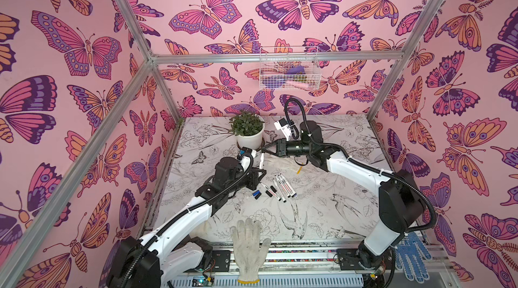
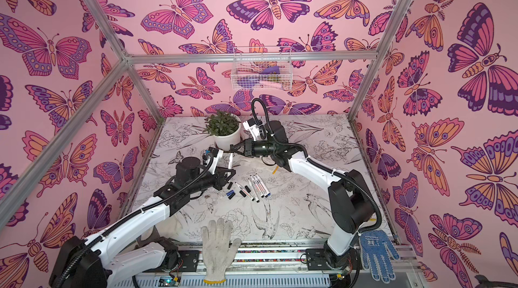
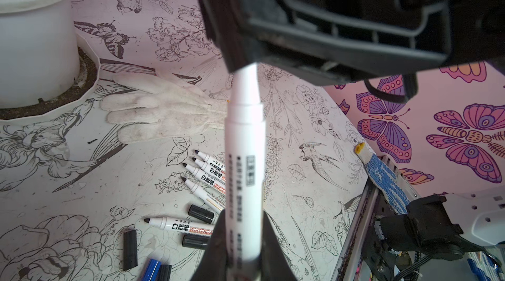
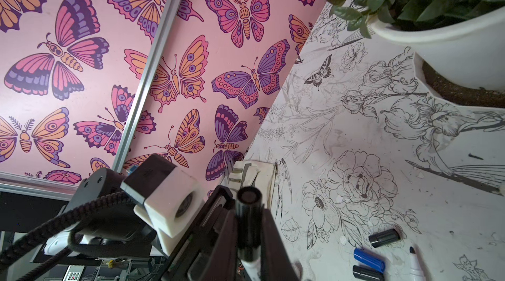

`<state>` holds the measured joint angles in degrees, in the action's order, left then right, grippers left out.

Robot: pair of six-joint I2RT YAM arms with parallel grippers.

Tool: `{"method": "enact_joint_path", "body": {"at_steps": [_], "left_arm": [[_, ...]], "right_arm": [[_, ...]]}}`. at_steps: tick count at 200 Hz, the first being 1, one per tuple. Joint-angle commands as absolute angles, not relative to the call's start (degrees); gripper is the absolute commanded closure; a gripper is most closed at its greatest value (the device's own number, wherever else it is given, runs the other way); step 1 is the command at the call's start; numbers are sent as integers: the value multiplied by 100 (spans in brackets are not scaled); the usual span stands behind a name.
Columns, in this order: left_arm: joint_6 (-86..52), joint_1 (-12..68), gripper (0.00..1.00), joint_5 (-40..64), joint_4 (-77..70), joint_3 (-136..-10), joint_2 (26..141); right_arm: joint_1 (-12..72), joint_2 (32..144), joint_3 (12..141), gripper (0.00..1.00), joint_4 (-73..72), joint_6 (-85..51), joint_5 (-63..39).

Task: Insert pens into pen caps
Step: Put on the pen cap to the pen.

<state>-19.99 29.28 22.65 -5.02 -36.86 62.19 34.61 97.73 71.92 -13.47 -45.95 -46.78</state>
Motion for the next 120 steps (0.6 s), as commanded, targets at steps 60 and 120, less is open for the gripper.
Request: {"method": "enact_joint_path", "body": {"at_steps": [60,120], "left_arm": [[-2366,2953,100,1950,-1317,-3688,6306],[-3227,2943,100,1998,-2377,-4058,7005]], "right_arm": [[3498,9787,7233,100,-1429,-4482,-4774],[3513,9697,7193,100,-1439,-4367,-4729]]}}
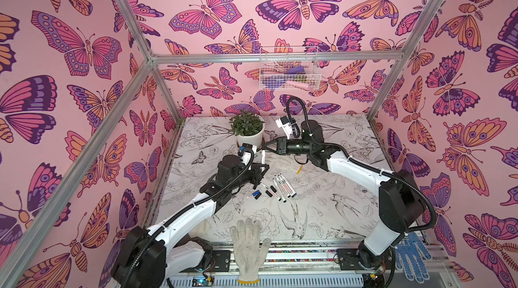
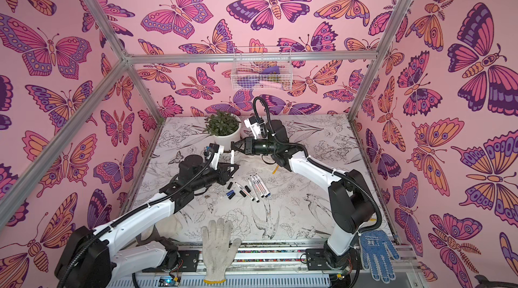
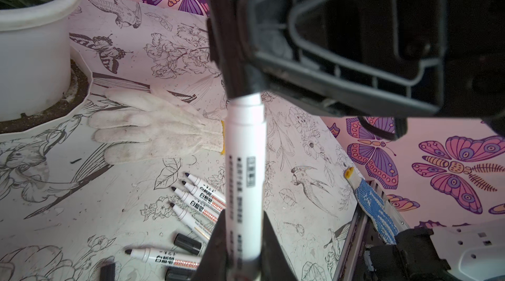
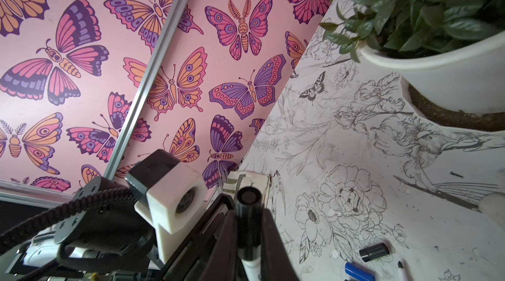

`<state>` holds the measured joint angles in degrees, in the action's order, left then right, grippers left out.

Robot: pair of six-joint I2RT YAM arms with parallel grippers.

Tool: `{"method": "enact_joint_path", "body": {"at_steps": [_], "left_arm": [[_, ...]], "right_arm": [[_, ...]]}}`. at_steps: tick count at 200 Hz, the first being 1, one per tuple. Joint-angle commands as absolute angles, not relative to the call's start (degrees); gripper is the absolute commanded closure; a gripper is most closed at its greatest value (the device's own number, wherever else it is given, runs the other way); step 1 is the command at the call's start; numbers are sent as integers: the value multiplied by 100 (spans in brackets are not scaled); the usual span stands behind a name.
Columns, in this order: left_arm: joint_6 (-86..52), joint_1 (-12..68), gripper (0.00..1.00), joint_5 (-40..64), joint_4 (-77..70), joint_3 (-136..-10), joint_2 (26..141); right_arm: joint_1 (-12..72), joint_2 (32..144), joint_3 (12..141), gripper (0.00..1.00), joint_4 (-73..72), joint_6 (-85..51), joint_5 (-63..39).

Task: Insert pens into pen caps
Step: Put on the pen cap to the pen.

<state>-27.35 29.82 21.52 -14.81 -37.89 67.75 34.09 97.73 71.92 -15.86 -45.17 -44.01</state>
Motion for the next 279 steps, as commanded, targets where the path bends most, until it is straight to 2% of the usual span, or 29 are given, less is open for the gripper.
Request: {"method": "enact_joint_path", "body": {"at_steps": [1,90,168,192,215,239,279], "left_arm": [[-3235,2944,100,2001,-2393,-4064,7014],[-3210,2944,100,1814,-2822,-4591,7232],[-3064,2953,100,1622,-2765,-4850,7408],[-3081,2962,100,1512,-2760,-4809,7374],[-3056,3005,100,1449,-2760,-4799,7348],[-3023,3058,100,1349,-2751,-4747,7351],[-2998,3120,100,1304,-2755,-4737,7374]], "right_arm": [[3515,9696,7191,100,-1427,-4350,-4729],[3516,9636,7237,100,-655,-3461,-4935],[3507,9511,7382,100,590,-2455,-5345],[3506,9493,7435,100,1368,-1860,-5400],[3498,9473,7146,100,2138,-1270,-5491],[3511,9339,6497,100,1809,-1494,-5565],[3507,9083,6226,100,1937,-1340,-5157]]}}
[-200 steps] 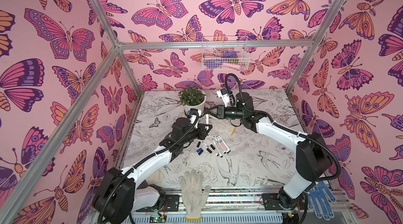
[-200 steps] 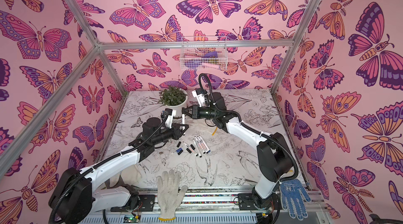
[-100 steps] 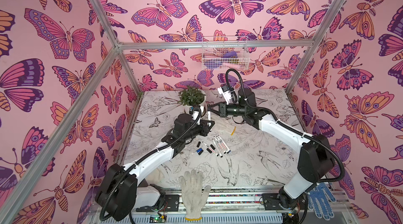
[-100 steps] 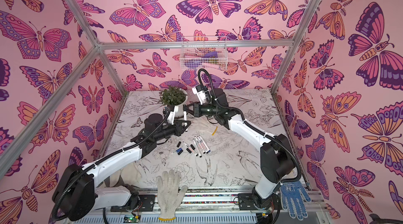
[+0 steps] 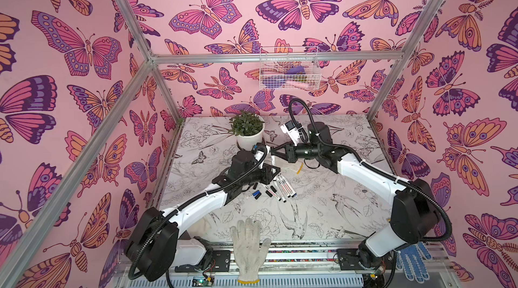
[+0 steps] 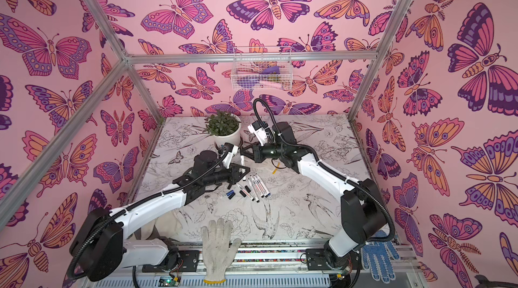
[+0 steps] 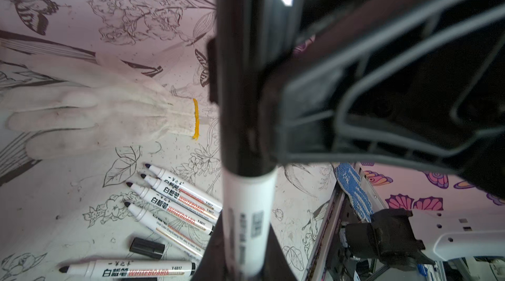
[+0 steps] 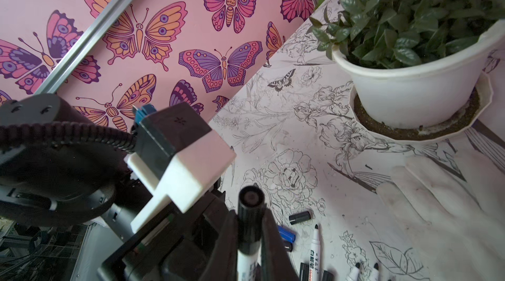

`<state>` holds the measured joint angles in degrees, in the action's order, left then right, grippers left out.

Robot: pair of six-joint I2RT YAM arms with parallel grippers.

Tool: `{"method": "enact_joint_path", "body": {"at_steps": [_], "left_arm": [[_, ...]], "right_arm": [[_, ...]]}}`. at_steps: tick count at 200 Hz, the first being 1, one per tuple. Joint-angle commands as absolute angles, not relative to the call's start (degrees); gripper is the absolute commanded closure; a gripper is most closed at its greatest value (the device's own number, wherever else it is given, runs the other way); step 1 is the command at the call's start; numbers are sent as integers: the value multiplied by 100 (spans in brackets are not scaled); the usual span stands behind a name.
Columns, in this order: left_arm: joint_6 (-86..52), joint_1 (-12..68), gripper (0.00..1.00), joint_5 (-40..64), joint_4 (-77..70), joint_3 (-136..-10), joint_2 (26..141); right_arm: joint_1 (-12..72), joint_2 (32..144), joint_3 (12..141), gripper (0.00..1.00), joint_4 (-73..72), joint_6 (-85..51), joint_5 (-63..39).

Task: Insert pens into pen caps
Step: Put on the pen cap to the pen.

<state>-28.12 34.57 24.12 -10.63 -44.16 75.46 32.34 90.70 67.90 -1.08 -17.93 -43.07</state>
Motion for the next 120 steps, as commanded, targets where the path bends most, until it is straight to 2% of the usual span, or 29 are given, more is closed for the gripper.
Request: {"method": "enact_joint_path", "body": {"at_steps": [1,120], "left_arm": [[-2997,3120,100,1307,-2753,-4742,7374],[-2707,3138,100,1229,-2639,-4795,7348]], "right_arm": [[3507,9085,6224,100,1935,-1343,-5150],[3645,9108,5713,100,2226,-1127,-4150]]}}
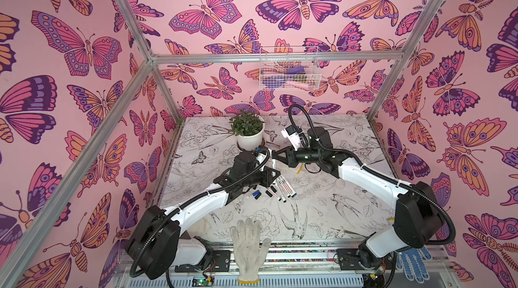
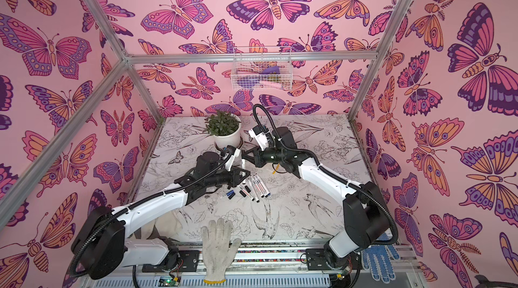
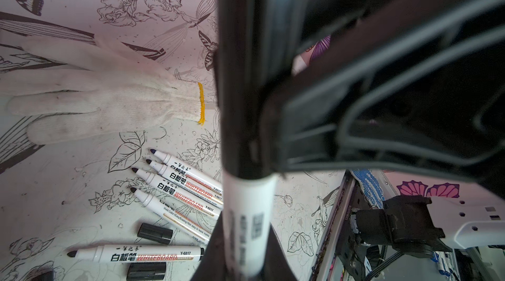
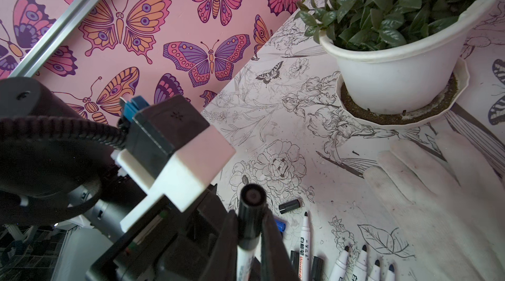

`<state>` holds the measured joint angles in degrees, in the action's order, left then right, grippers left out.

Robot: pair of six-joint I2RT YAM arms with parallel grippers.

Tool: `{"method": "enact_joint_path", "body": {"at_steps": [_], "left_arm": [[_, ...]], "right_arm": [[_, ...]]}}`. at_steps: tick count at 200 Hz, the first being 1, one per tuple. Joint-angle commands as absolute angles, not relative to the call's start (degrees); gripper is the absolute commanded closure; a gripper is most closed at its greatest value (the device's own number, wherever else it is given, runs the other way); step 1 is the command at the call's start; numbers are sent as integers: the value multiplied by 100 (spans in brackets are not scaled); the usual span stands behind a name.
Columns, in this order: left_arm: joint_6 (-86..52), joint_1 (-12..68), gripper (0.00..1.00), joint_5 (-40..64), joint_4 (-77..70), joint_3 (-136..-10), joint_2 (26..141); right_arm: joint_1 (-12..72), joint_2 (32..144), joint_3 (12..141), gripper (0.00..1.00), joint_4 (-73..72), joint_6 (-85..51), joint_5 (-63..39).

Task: Insert pens into pen caps
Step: Put on the pen cap to the pen.

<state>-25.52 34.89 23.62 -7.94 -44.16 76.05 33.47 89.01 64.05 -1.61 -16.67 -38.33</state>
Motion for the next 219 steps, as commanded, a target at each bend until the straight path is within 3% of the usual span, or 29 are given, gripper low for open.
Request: {"method": "enact_joint_path", "body": {"at_steps": [1,112,154,198,209,219], "left_arm": [[-2698,3138,100,1230,-2638,-4793,7348],[-2237,3154,100,1378,-2270,-5109,7374],[-1930,3709,100,1633,-2202,-4899,7459],[-2637,3808,100,1674,-2695,-4411,7471],[-2679,3799,100,1644,-2725,-4332,7446],[-2742,3792,100,1647,-2725,-4278,7431]], "right_arm": [[3646,9115,5713,100,2225,-1126,-4149],[3872,9256,5934,100,2647,-912,-3736],[3843,9286,6659,100,2575,-1135,-3718],[3604,9051,6890,93,2363,-1459,-3490],[3395,8656,6682,86,2225,-1609,-3401],[3122,8373,6440,74,2058,-1842,-3210]]}}
